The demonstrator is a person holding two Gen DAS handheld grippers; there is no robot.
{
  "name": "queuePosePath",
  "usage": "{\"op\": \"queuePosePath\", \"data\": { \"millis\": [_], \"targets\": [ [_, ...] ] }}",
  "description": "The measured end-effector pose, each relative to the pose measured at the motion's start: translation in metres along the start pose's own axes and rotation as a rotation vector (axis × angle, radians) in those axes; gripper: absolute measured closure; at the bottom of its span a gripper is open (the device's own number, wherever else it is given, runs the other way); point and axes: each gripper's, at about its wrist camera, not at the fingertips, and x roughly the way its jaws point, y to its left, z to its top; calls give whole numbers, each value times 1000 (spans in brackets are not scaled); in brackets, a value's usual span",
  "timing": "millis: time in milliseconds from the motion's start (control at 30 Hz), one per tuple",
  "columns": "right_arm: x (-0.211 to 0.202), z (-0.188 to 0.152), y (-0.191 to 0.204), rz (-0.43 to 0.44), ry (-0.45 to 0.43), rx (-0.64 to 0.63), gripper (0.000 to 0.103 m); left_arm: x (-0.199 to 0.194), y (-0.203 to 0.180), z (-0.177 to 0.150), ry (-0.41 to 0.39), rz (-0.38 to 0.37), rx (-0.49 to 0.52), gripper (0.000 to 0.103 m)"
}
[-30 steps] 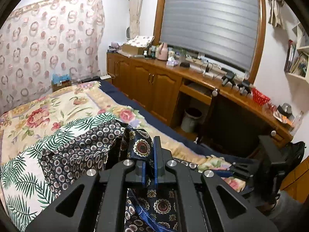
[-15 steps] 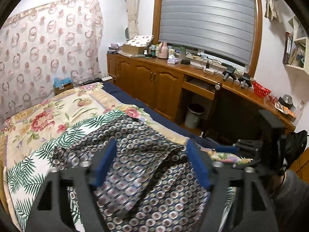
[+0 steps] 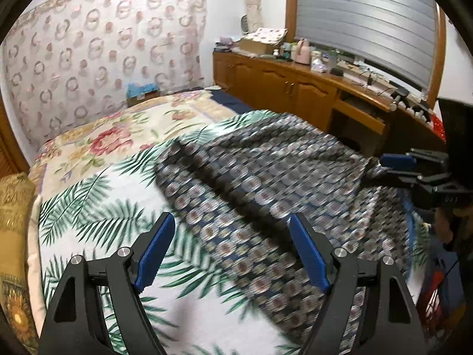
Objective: Fold small clothes
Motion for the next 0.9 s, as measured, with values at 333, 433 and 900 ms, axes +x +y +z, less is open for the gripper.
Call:
{"op": "queuePosePath", "data": {
  "millis": [333, 433, 900],
  "targets": [
    [51, 31, 49, 92, 63, -89, 48, 3, 30, -25, 6, 40, 7, 22],
    [62, 36, 57, 108, 85, -104, 48, 3, 39, -29, 2, 32, -12, 22],
    [107, 41, 78, 92, 214, -138, 48, 5, 56, -36, -6, 29, -47, 22]
  ]
}}
